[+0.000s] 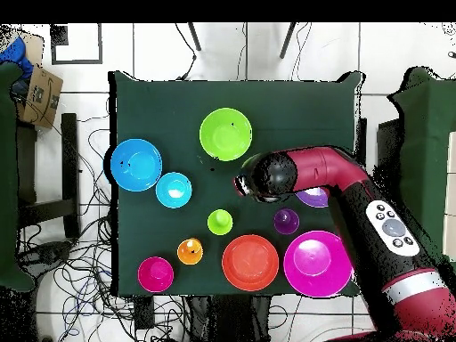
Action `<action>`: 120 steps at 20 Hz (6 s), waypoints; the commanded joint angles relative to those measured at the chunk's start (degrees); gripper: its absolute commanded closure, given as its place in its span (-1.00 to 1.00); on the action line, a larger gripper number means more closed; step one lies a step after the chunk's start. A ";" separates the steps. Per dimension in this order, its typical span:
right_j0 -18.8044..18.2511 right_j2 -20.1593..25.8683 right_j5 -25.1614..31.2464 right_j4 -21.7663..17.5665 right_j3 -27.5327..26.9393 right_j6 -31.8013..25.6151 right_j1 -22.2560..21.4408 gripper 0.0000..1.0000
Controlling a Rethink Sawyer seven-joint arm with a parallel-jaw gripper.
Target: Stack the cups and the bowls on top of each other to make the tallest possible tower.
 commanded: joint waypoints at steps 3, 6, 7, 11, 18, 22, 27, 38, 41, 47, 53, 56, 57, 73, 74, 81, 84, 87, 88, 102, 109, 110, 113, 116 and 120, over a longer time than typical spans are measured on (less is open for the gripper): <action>0.35 -0.10 9.89 -1.63 -11.31 -15.85 5.59 -1.00; 0.28 0.07 12.01 -1.66 -12.76 -17.03 5.87 -1.00; 0.09 0.06 12.49 -1.67 -12.73 -17.19 5.74 -1.00; 0.11 0.18 14.43 -1.94 -12.88 -17.37 4.61 -1.00; -0.86 0.51 16.13 -1.64 -11.29 -17.13 1.63 -1.00; -1.53 0.69 17.32 -0.94 -9.91 -16.70 -0.09 -1.00; -2.29 1.29 18.36 0.07 -7.97 -15.78 -2.77 -1.00; -2.74 1.70 19.14 -0.48 -9.81 -17.71 -2.27 -1.00; -2.65 1.67 18.88 -0.93 -10.52 -17.99 -1.37 -1.00; -2.63 1.68 18.21 -1.53 -11.79 -18.41 -0.22 -1.00; -2.90 1.75 16.45 -2.67 -14.04 -19.60 2.36 -1.00; -2.65 1.86 17.03 -3.35 -17.29 -21.53 4.59 -1.00; -2.48 1.86 17.34 -3.61 -18.58 -22.22 5.54 -1.00; -0.52 0.81 16.42 -3.46 -21.61 -21.94 7.22 -1.00; -0.47 0.74 16.15 -3.30 -21.09 -21.50 6.92 -1.00; -0.30 0.45 14.82 -2.83 -17.68 -19.07 4.43 -1.00; -0.38 0.47 13.28 -2.89 -16.33 -17.99 3.75 -1.00; -0.39 -0.38 9.22 -3.66 -14.83 -13.57 2.65 -1.00; -0.26 -0.80 8.31 -3.86 -14.99 -11.98 2.70 -1.00; 1.77 -7.64 2.98 -1.42 -16.87 4.52 2.37 -1.00; 3.27 -11.93 1.40 0.49 -16.18 10.42 1.19 -1.00; 3.44 -12.64 0.96 0.86 -15.71 11.70 0.82 -1.00; 4.64 -15.51 -0.82 1.63 -14.05 17.21 -0.53 -1.00; 5.87 -18.43 -1.68 2.23 -13.31 22.12 -0.67 -1.00; 6.58 -20.27 -3.80 2.94 -11.88 25.42 -1.58 -1.00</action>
